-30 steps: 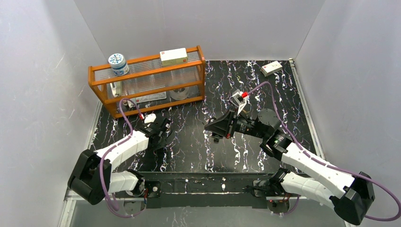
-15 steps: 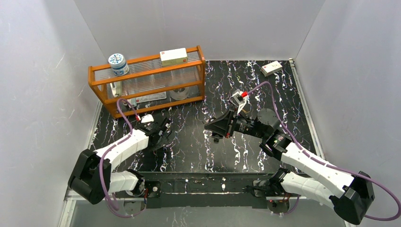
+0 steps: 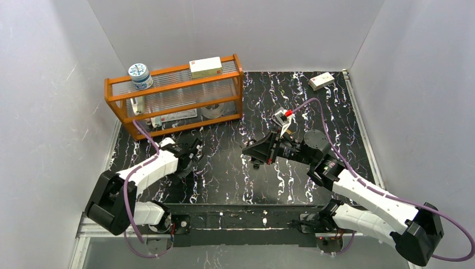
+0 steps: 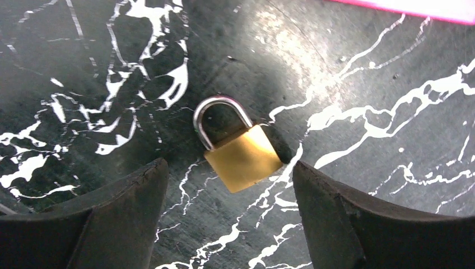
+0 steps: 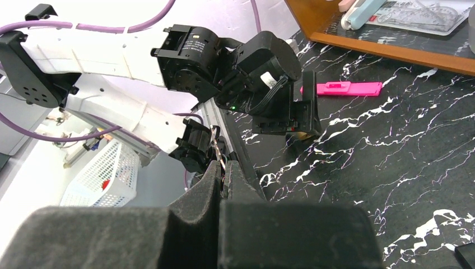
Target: Unlock with the key
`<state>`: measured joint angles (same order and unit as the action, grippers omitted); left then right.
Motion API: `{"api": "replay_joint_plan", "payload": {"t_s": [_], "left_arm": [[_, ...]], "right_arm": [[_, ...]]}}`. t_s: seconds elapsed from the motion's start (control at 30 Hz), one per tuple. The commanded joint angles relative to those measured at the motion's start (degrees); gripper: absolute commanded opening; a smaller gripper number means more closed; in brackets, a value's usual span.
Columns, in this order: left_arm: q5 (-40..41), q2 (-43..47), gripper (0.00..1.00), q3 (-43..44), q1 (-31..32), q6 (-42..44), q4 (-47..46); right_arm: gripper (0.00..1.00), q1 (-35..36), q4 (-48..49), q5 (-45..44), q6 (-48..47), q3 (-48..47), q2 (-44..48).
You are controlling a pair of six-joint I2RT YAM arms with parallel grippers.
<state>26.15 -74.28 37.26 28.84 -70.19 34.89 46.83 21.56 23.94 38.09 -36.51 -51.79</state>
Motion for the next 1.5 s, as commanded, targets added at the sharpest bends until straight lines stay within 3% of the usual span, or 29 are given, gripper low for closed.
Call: {"api": "replay_joint_plan", "payload": {"t_s": [0.0,0.43,0.5,0.63,0.87,1.0,1.47], "left_arm": [[6.94,3.35,0.77,0.01,-0.69,-7.28,4.77],[-0.14,-1.83,0.74,-3.1,-2.79,-4.37,-2.15],[-0.39,-1.77,0.67,-3.15,-3.06,-3.96,-2.61],[-0.19,-1.05,0.41,-2.98,-3.31,-3.4,-1.95],[-2.36,1.61,0.2,-1.59,-3.35,1.04,-2.8],[-7.55,1.33,0.11,1.45,-3.35,6.06,-3.16],[-39.07,2.59,0.05,18.24,-3.79,17.62,2.31]], "right_arm": [[0.01,-0.19,1.74,-1.56,-1.04,0.21,0.83],[0.01,-0.33,1.56,-1.88,-1.63,0.5,0.97],[0.01,-0.33,1.51,-1.94,-1.59,0.61,1.07],[0.01,-0.33,1.47,-2.06,-1.44,0.7,1.32],[0.01,-0.41,2.14,-1.71,-1.28,0.7,0.79],[0.01,-0.42,2.09,-1.87,-0.64,0.54,0.25],[0.01,-0.67,-3.17,-12.16,8.27,3.05,-2.68]]}}
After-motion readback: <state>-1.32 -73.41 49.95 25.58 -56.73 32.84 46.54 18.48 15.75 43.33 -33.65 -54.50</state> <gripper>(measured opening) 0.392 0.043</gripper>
